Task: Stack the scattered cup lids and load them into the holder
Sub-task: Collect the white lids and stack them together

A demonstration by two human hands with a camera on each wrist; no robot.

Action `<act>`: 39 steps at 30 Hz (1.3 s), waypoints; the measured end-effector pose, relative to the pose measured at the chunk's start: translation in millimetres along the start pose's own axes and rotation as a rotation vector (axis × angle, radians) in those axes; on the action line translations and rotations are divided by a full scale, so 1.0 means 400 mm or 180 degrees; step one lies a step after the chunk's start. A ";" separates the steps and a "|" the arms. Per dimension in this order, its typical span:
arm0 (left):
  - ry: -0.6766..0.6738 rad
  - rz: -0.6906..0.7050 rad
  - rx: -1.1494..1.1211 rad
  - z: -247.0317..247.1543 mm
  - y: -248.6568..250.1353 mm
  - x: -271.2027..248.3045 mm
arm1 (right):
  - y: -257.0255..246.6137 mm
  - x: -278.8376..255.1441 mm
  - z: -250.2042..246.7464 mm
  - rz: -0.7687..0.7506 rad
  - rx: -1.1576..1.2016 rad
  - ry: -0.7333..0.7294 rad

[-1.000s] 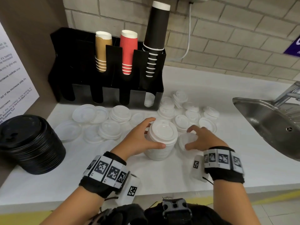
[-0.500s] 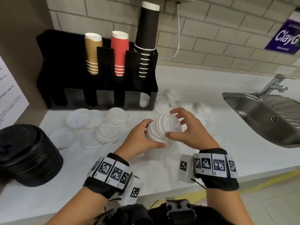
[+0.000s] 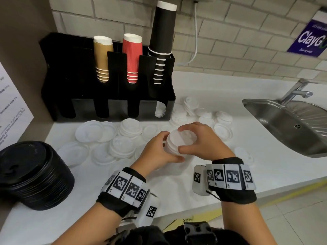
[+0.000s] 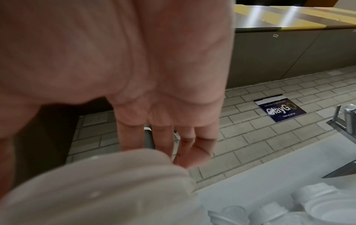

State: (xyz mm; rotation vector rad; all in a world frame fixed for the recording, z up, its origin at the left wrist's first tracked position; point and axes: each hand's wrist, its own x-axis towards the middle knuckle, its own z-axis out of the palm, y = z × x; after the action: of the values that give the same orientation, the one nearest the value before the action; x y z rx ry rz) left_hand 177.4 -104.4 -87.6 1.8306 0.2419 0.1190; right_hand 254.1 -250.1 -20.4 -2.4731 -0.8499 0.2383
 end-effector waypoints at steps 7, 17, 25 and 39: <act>-0.0021 0.0000 -0.0009 0.000 -0.002 0.001 | 0.017 -0.016 0.002 -0.0024 0.0245 -0.0007; -0.0136 -0.0078 -0.0015 -0.013 0.020 0.005 | 0.314 0.024 -0.112 0.2215 -0.0529 0.0034; -0.0153 -0.0085 0.0045 -0.007 0.034 0.009 | 0.414 0.028 -0.111 0.2638 -0.0719 -0.0293; 0.0018 -0.0146 0.0079 0.006 0.034 -0.008 | 0.275 -0.019 -0.165 0.1605 0.0336 0.0022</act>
State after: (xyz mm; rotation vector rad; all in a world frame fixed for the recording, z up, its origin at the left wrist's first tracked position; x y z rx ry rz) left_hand 176.3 -110.7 -75.1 1.8482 0.2903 0.0898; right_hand 327.0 -355.8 -21.2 -2.5443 -0.1888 0.4347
